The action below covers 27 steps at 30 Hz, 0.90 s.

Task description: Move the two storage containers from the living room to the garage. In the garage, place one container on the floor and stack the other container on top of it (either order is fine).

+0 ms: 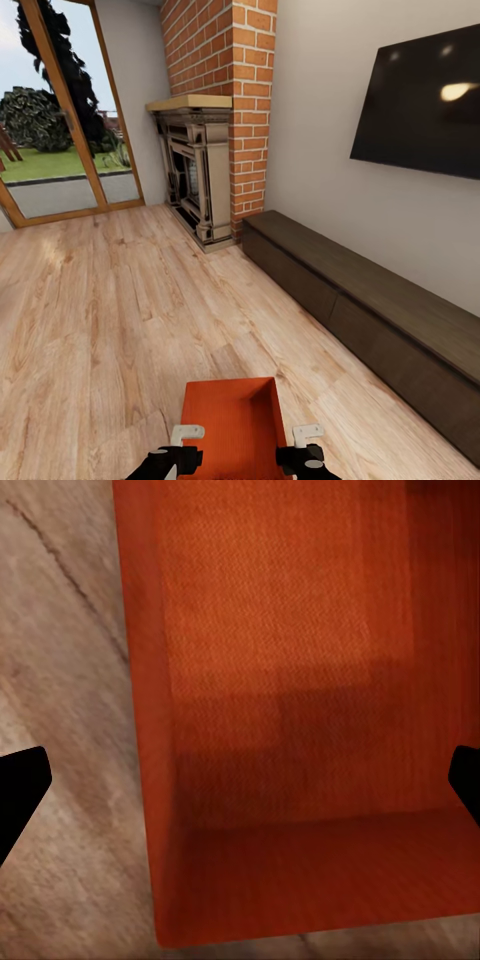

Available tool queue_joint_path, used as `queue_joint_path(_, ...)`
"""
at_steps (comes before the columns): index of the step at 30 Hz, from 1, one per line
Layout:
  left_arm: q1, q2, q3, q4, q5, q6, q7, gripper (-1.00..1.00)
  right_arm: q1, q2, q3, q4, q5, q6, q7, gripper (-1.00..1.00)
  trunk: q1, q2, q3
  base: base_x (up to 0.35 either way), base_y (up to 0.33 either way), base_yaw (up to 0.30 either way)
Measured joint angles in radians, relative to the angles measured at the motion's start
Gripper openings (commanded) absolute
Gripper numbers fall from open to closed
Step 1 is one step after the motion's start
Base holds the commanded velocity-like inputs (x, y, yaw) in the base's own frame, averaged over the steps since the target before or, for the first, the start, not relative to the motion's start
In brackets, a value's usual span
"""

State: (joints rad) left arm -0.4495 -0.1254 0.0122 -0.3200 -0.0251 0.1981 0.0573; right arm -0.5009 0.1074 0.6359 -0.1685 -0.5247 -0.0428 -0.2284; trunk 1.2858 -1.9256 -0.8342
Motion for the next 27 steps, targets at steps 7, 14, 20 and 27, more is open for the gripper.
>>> queue_joint_path(7, 0.0, 0.001, 0.0, -0.001, 0.0, -0.001, 0.0, 1.0, 0.0, 0.0, 0.0, 0.0, 0.0, 0.001, -0.001, 1.0, 0.0, 0.0, -0.001, 0.0, 0.0, 0.0)
queue_joint_path(14, 0.0, 0.002, 0.0, -0.002, 0.0, -0.002, 0.0, 1.0, 0.0, 0.0, 0.0, 0.0, 0.001, -0.001, 0.0, 1.0, 0.0, 0.0, -0.009, 0.0, 0.0, 0.0)
queue_joint_path(20, 0.0, 0.004, 0.001, -0.002, 0.001, -0.003, 0.0, 1.0, 0.0, 0.0, 0.0, 0.0, 0.001, -0.001, 0.001, 1.0, 0.0, 0.0, -0.019, 0.0, 0.0, 0.0)
queue_joint_path(27, 0.0, 0.047, 0.006, 0.003, 0.015, -0.047, 0.0, 1.0, 0.0, 0.0, 0.0, 0.0, 0.002, -0.001, 0.001, 1.0, 0.0, 0.0, -0.03, 0.0, 0.0, 0.0)
